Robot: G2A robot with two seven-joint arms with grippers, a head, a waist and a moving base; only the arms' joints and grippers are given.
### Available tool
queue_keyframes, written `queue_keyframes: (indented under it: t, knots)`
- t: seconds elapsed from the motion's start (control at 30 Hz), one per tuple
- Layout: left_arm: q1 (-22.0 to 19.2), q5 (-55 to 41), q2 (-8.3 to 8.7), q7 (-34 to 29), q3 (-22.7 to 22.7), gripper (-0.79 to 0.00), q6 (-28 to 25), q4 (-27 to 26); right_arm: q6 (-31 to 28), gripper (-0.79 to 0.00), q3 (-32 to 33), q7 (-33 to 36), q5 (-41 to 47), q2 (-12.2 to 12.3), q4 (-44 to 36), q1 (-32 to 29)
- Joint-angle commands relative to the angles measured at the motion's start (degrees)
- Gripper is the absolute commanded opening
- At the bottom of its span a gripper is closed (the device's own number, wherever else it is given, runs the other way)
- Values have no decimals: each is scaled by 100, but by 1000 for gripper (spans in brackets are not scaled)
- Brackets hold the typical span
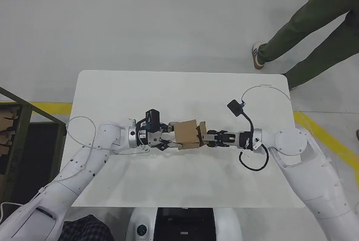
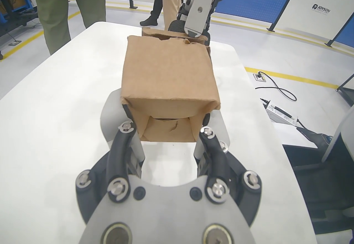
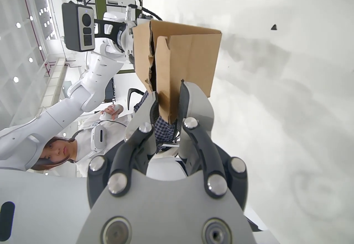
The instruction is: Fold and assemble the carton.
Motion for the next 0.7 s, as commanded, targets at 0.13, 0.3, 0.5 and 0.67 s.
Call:
queue_keyframes:
  t: [0.13,0.3,0.5,0.67]
  knots:
    - [11,-13,-15,-40,-16,-422,4,-5,-60,-693,45,40,67,15,34,-39]
    - [28,-16,-23,-23,-46,-425,21,-30,19,-708,1,-16,56,7,77,0]
    - [68,16,-21,-6,-95,-428,19,-83,64,-727,-44,-92,80,-6,131,52]
    - [96,27,-24,7,-116,-425,7,-89,29,-745,-49,-135,124,-11,149,64]
